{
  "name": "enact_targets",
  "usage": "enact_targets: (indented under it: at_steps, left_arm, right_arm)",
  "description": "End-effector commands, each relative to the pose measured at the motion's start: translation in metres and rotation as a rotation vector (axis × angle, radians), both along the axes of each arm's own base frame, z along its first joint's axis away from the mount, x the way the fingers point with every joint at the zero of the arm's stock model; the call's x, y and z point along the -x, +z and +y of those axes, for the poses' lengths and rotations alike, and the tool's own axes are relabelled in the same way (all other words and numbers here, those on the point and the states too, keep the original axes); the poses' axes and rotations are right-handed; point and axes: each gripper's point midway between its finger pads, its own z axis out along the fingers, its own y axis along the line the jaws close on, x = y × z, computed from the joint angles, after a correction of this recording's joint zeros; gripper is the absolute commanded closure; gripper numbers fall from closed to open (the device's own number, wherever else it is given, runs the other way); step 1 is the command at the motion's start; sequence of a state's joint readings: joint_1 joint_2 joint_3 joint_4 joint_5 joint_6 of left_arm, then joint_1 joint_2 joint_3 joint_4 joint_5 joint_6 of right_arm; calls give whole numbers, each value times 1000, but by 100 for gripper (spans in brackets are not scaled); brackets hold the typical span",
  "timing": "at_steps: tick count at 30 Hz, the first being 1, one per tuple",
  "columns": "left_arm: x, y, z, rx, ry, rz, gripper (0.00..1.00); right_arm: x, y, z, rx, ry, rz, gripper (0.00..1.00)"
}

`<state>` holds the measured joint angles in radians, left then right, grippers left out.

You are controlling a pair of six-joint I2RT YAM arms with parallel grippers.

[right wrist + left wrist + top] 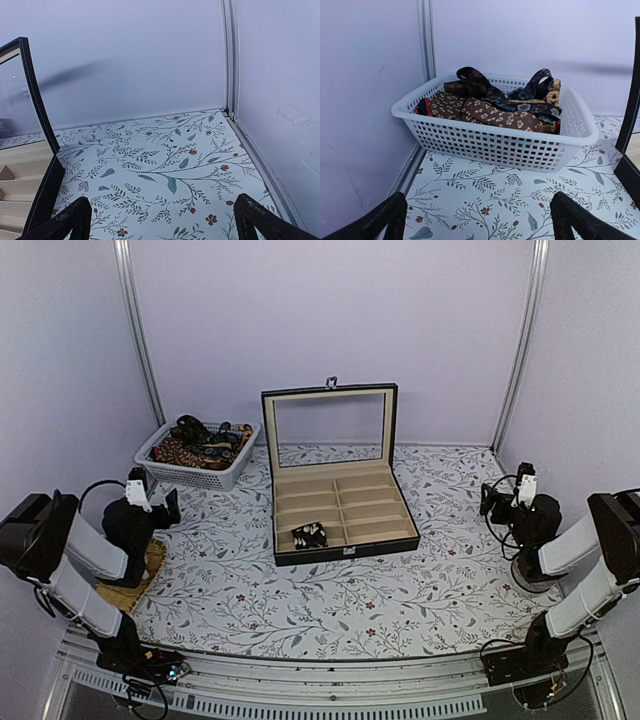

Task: Roll the ties
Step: Reset both arms

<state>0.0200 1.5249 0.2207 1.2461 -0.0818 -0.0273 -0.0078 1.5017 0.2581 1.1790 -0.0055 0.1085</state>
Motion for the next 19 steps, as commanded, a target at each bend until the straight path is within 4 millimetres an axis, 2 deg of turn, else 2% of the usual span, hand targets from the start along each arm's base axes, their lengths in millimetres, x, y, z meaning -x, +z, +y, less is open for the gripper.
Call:
enact_targets:
  at_steps: [1, 5, 19]
  left_arm:
    - [6, 19, 15, -7, 119, -95, 0]
    - [-1, 14, 11, -22, 125, -57, 0]
    - [-1, 14, 10, -31, 130, -59, 0]
  right_arm:
    - [2, -3, -17, -24, -98, -14, 0]
    - [2, -3, -17, -24, -98, -13, 0]
    - [2, -3, -17, -24, -94, -12, 0]
